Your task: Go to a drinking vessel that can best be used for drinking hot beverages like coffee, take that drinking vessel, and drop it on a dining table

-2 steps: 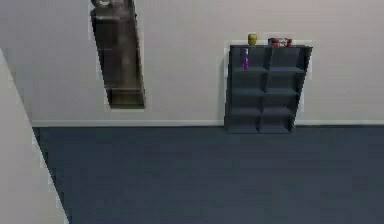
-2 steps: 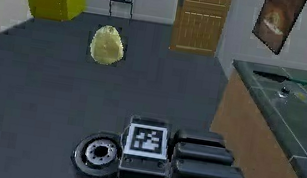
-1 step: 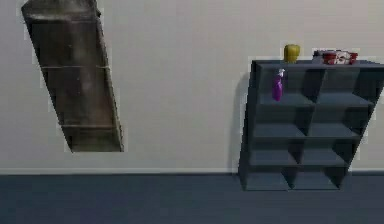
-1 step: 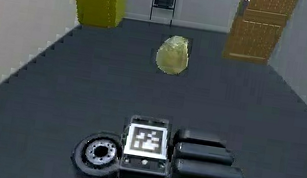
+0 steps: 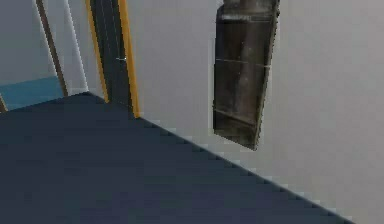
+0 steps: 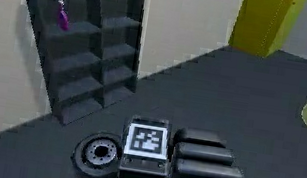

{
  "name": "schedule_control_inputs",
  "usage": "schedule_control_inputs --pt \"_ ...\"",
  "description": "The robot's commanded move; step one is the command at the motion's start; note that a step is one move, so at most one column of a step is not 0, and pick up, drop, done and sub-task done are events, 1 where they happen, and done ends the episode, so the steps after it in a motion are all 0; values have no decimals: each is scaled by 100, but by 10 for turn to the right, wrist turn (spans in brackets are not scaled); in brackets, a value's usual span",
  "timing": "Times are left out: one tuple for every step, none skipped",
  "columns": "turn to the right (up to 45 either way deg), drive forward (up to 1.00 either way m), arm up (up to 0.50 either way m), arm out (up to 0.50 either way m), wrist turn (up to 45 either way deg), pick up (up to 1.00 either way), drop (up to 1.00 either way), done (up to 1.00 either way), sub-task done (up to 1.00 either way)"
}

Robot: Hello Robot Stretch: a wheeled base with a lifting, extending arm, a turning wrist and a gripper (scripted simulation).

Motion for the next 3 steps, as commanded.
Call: schedule_control_inputs --pt "0 45 0 0 0 0 0 0 0" --pt "-450 0 0 0 0 0 0 0 0" --pt "0 40 0 0 0 0 0 0 0"
